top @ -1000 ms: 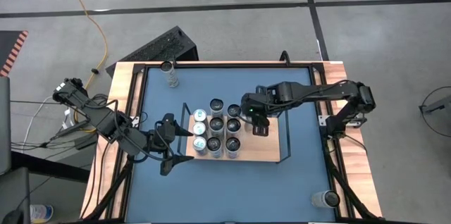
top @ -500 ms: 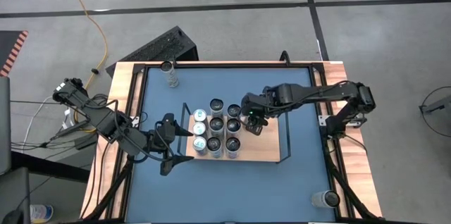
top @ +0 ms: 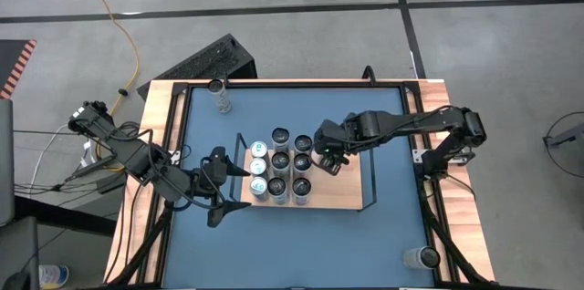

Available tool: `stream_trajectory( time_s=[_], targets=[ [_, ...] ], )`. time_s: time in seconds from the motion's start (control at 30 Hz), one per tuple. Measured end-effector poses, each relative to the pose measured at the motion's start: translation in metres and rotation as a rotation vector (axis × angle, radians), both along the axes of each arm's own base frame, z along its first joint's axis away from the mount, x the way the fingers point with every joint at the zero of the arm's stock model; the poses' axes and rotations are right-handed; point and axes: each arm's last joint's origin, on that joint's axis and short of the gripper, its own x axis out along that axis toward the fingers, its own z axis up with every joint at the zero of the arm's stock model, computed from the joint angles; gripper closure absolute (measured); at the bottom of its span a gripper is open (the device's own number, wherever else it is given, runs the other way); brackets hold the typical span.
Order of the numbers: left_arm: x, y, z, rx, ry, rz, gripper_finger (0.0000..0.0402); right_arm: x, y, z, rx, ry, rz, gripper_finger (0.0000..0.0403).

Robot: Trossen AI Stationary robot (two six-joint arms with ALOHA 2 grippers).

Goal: Place canned beverage on shelf
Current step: Put the top right yellow soda can on the shelf

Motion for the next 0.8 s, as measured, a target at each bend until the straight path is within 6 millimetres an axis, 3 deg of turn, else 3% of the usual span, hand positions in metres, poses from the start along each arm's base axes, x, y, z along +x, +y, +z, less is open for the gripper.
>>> stream_trajectory(
  time_s=[0.8],
  targets=[
    [0.000, 0.001, 0.000, 0.006, -0.004, 0.016, 0.0040, -0.007, 0.002, 0.013, 0.000, -0.023, -0.181, 0.0162]
  ],
)
